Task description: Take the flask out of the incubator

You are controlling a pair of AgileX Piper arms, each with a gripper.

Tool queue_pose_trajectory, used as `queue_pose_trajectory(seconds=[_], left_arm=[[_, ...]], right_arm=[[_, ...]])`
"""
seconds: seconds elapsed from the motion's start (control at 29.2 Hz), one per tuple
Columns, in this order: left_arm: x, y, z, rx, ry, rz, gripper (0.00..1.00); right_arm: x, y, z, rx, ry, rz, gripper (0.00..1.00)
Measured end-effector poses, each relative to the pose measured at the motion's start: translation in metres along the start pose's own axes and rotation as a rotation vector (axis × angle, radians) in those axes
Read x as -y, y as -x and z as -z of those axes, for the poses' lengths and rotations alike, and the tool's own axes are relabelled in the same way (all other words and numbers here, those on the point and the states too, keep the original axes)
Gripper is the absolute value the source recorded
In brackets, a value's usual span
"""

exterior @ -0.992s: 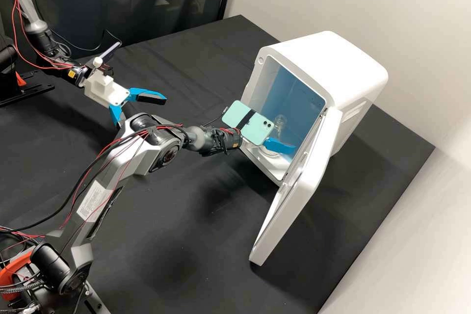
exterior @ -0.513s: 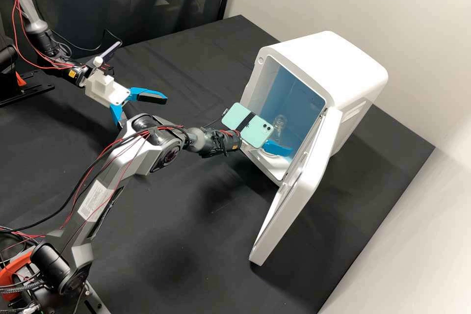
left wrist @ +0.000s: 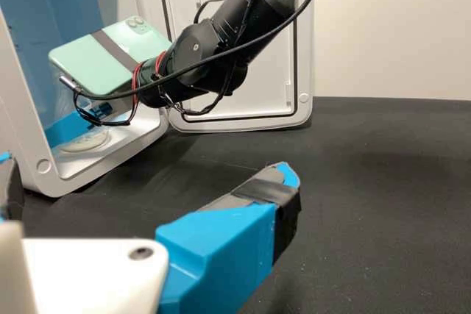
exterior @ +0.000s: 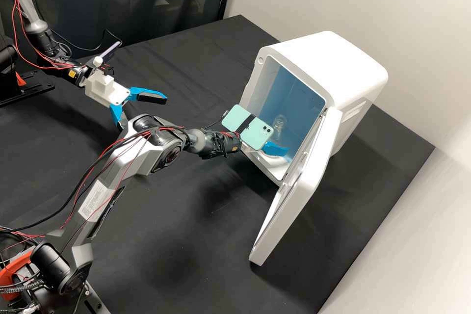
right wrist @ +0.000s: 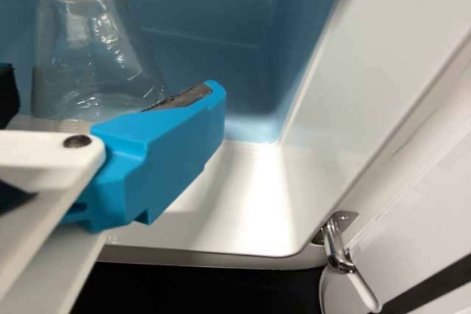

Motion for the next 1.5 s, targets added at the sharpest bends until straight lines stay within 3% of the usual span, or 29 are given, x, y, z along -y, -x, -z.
queue_pose_trajectory(seconds=[0.07, 0.38, 0.62, 1.23, 1.44, 1.5], left_arm=[[0.0000, 0.0000, 0.0000, 0.000, 0.000, 0.000, 1.00], [0.0000, 0.0000, 0.0000, 0.000, 0.000, 0.000, 1.00], [0.0000, 0.0000, 0.0000, 0.000, 0.000, 0.000, 1.00], [0.0000, 0.0000, 0.0000, 0.000, 0.000, 0.000, 1.00], [0.0002, -0.0001, -0.0009, 0.002, 0.000, 0.000, 1.00], [0.0003, -0.0002, -0.0017, 0.006, 0.000, 0.001, 1.00]], right_arm=[[-0.0010, -0.0004, -0.0012, 0.003, -0.014, -0.002, 0.00], [-0.0050, -0.0018, 0.0003, -0.004, -0.018, -0.011, 0.00], [-0.0049, -0.0018, 0.0012, -0.014, -0.048, -0.009, 0.00], [-0.0040, -0.0018, 0.0021, -0.024, -0.071, 0.001, 0.00], [-0.0055, -0.0024, 0.0002, -0.034, -0.062, 0.005, 0.00], [-0.0085, -0.0029, -0.0020, -0.034, -0.077, 0.006, 0.00]])
